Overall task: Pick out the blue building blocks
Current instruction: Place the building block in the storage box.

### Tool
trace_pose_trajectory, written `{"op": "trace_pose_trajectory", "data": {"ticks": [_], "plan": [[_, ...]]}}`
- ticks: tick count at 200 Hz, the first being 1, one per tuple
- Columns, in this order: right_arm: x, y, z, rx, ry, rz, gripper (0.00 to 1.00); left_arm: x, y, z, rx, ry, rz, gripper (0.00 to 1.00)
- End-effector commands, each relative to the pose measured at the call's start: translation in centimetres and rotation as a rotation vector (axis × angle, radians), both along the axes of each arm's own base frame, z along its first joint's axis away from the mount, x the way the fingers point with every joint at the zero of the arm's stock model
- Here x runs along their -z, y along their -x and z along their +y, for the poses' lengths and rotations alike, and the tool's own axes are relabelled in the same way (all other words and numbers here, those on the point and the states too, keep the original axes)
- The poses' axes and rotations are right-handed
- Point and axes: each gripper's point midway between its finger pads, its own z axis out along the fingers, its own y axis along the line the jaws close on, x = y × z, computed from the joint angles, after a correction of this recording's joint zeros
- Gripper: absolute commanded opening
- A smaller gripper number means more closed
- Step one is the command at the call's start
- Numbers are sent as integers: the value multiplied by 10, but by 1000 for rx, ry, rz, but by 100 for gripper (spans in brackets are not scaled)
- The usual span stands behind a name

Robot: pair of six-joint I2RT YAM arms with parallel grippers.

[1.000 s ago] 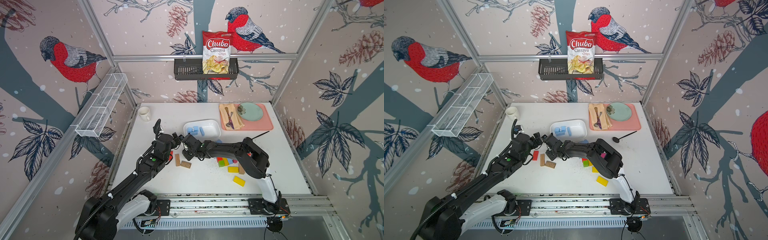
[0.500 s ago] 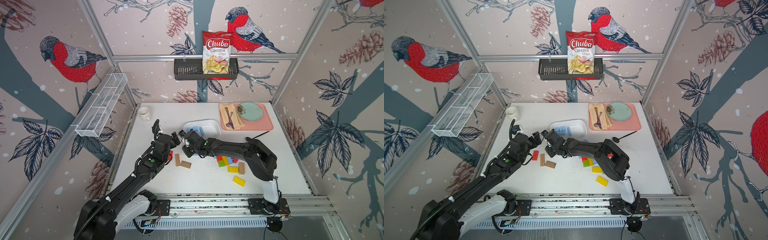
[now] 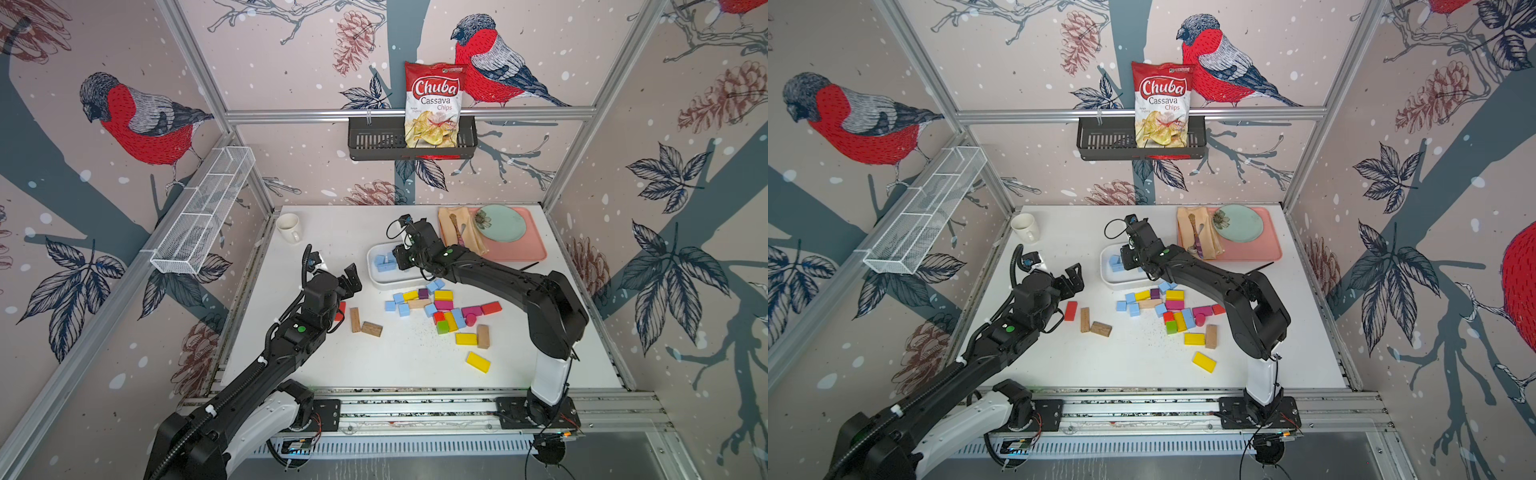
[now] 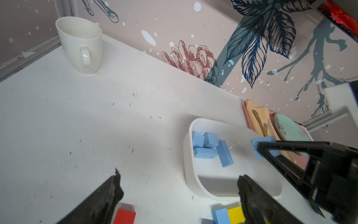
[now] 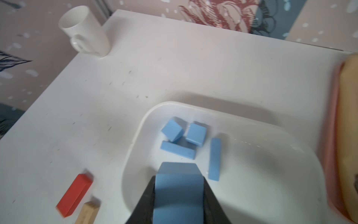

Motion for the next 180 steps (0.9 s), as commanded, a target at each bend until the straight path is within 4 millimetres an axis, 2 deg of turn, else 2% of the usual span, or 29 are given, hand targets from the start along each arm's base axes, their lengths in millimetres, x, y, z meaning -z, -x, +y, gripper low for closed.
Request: {"op": "trace_pose_trajectory", "data": {"ticks": [1, 34, 80, 119, 180], "plan": [[26, -20, -26, 103, 97, 40, 19, -15, -3, -12, 64, 35, -68, 97], [53, -48, -41, 164, 135, 80, 22, -18, -3, -22, 119, 51, -85, 97], [78, -70, -45, 203, 143, 120, 23, -16, -2, -24, 128, 49, -85, 97], [92, -75, -39, 211, 136, 149, 23, -14, -3, -26, 136, 51, -79, 97], [105, -73, -21, 186, 116, 184, 26, -13, -3, -25, 132, 50, -76, 97]]}}
